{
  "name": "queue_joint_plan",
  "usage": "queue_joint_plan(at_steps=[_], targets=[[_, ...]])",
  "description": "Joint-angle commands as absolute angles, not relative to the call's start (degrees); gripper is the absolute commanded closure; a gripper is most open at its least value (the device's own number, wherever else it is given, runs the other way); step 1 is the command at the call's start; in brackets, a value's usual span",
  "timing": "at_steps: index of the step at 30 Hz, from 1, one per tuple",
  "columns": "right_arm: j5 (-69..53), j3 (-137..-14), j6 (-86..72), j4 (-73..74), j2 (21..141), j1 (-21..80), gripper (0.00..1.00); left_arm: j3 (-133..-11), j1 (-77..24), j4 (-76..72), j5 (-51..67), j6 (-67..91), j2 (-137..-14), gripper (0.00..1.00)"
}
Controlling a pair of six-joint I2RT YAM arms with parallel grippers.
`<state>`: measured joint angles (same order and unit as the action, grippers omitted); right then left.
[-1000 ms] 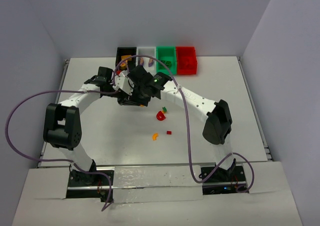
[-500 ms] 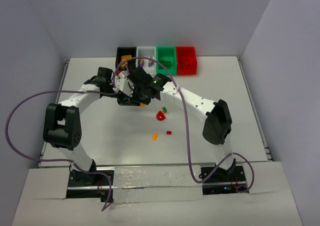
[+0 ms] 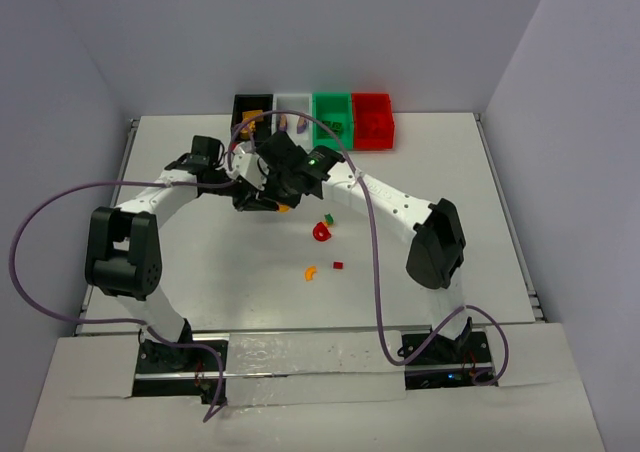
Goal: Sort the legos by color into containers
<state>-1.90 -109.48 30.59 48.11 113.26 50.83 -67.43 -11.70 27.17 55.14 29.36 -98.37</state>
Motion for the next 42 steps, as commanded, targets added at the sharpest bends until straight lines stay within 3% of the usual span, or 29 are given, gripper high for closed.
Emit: queue_joint_plan(at_steps=[1, 22, 33, 42], targets=[[-2.0, -109.8, 28.1, 44.9, 104.9, 49.8, 1.0, -66.4, -9.8, 25.2, 49.7, 29.1, -99.3, 1.0], [5.3, -105.7, 30.4, 41.9, 103.8, 51.3, 1.0, -65.8, -9.6, 27.4, 35.5, 28.8, -96.6, 1.0], [16.4, -93.5, 37.9, 31.4, 97.5, 57.9, 1.0, -64.4, -9.4, 25.3, 40.4, 30.7, -96.9, 1.0], [10.7, -96.8, 34.0, 35.0, 97.4, 57.3, 1.0, -64.3, -9.2, 25.4, 39.7, 30.4, -96.3, 1.0]])
